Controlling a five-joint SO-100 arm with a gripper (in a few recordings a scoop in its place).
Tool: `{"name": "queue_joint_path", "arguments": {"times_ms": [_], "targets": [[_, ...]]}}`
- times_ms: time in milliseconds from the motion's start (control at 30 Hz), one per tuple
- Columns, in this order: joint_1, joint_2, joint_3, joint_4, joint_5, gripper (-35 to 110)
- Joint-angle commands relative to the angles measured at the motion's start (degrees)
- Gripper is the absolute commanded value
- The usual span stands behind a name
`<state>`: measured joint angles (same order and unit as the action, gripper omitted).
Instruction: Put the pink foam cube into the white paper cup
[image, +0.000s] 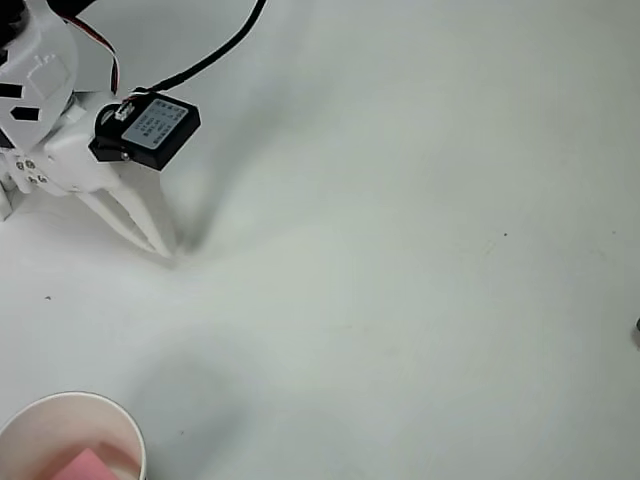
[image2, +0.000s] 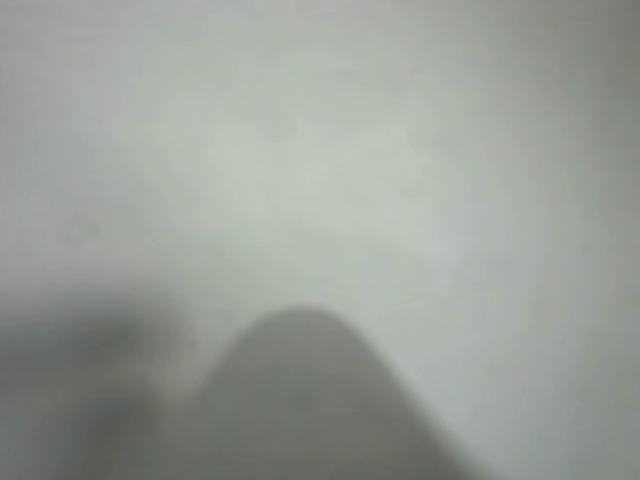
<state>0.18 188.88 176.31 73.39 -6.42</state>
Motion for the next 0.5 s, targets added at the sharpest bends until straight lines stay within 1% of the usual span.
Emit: {"name": "queue_joint_path", "arguments": {"times_ms": [0,467], "targets": [[-0.3,0.6,-0.9,1.4,-0.6,1],[-0.2,0.7,-0.9,1.6,-0.9,1]]}}
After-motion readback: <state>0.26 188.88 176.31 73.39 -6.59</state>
